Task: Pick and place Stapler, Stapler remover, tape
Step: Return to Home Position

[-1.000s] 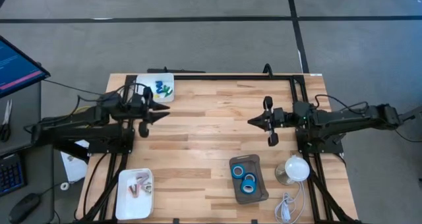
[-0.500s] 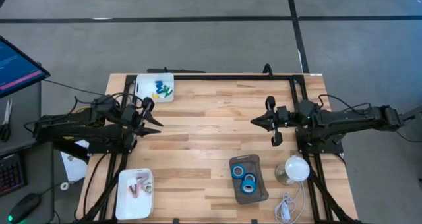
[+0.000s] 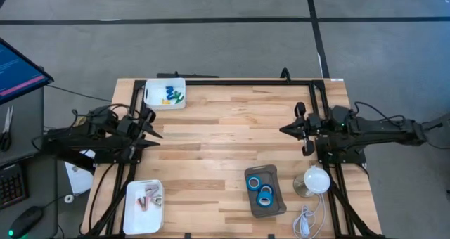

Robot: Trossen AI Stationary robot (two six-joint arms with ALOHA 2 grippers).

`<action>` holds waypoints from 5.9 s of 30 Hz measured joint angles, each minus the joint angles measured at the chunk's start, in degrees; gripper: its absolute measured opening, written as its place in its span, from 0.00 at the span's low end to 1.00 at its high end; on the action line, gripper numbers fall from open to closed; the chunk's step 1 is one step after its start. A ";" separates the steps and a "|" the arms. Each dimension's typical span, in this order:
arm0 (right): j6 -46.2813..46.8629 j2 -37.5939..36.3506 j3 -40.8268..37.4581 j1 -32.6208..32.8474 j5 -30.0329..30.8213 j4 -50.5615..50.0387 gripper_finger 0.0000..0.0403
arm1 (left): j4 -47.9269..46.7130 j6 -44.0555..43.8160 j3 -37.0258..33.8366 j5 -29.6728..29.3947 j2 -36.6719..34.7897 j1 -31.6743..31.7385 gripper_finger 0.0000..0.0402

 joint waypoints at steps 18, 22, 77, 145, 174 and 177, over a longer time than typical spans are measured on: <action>-1.70 -16.86 0.00 0.02 0.11 -14.05 0.01 | -11.63 2.34 -0.04 -0.02 -9.52 -0.52 0.24; -1.64 -20.73 0.00 0.20 0.00 -17.36 0.01 | -11.36 2.16 0.02 -0.02 -9.52 -0.52 0.24; 2.60 -25.24 -8.04 1.27 -0.07 -15.68 0.01 | 6.21 4.49 -20.28 -5.01 -9.52 -0.50 0.24; -0.08 -25.24 -9.84 1.27 0.28 -12.85 0.01 | 4.64 3.86 -20.96 -17.64 -7.67 -0.98 0.24; 0.00 -25.13 -21.22 1.29 -1.53 -2.35 0.01 | 4.64 2.24 -20.94 -17.64 -4.52 -0.98 0.24; 0.23 -25.08 -21.22 1.29 -1.51 -2.40 0.01 | 4.64 3.31 -20.94 -18.09 -4.52 -1.01 0.24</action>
